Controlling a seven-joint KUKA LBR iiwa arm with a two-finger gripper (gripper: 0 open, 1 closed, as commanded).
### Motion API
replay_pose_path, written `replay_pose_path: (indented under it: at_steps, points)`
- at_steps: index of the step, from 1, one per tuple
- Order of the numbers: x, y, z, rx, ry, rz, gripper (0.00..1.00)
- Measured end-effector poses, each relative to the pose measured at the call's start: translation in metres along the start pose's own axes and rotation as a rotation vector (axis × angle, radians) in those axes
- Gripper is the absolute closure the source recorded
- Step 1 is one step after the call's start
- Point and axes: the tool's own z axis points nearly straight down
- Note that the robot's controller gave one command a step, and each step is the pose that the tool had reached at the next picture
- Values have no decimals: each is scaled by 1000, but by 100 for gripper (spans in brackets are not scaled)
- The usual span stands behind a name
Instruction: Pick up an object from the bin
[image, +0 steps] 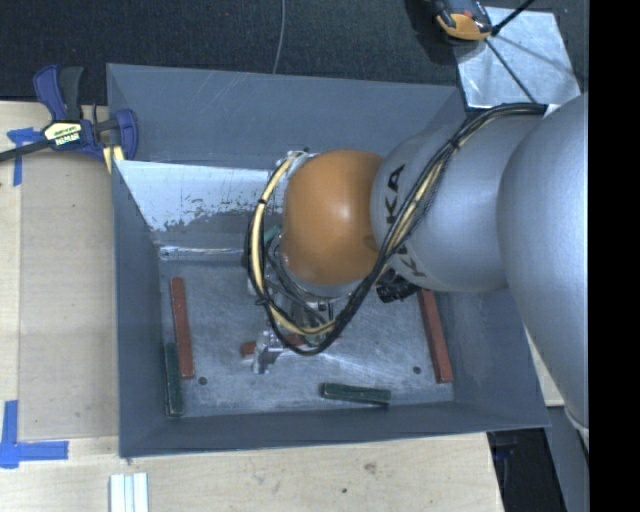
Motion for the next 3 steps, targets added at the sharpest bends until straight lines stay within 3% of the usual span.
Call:
replay_pose_path:
  at_steps: [1,2,3]
  points:
    - [10,-28,51,-8,-22,-97,100]
    - [10,-28,51,-8,-22,-97,100]
    - [7,-26,-81,-4,-6,-76,100]
